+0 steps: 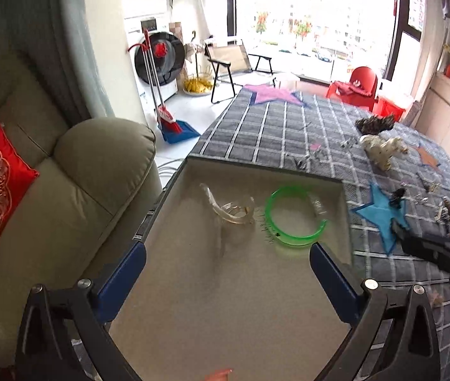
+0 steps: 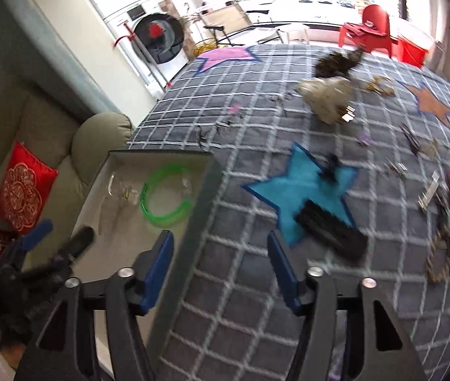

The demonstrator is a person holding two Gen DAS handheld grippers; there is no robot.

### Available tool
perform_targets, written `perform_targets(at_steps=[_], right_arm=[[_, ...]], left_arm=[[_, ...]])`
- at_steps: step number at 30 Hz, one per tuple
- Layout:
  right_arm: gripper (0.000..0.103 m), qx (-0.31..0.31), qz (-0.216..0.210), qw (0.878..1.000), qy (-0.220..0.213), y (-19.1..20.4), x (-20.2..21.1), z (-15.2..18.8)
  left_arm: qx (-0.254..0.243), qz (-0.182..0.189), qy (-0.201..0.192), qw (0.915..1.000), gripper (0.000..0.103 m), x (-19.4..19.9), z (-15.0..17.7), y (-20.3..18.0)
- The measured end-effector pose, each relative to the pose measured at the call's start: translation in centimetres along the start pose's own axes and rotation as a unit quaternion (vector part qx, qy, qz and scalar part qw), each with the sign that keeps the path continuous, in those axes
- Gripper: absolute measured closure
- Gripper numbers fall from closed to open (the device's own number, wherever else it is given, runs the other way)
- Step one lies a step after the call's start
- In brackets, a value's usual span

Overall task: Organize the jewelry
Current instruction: 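Move both grippers back over the blanket toward the black hair accessories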

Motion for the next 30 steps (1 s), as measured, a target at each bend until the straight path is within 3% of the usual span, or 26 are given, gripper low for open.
perform_targets(at_steps=[6, 18, 30], right_arm=[[0.023, -0.035, 0.008, 0.999, -0.004, -4.4, 3.0, 3.5], [0.017, -0.098, 0.04, 0.994, -0.026, -13.5, 8.1, 8.8], [0.017, -0.14, 0.082, 0.986, -0.039, -20.2, 10.1, 10.5]], left_arm=[[0.002, 0.03, 0.002, 0.9995, 0.0, 2.0, 0.6, -1.7], [-0.069, 0.089, 0.001, 0.9937, 0.0, 5.4, 2.4, -10.2], [-0.081, 0.103, 0.033, 0.9908, 0.0, 3.1, 2.5, -16.0]])
Point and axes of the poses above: each gripper's, at about its wrist camera, not at the fingertips, and x roughly against the way its jaws point, y to its left, z to its underside, the point moved 2 cm from there along -x, roughly the way its jaws point, and after that the axes turned 6 degrees about -x, right-handed, at the moved point
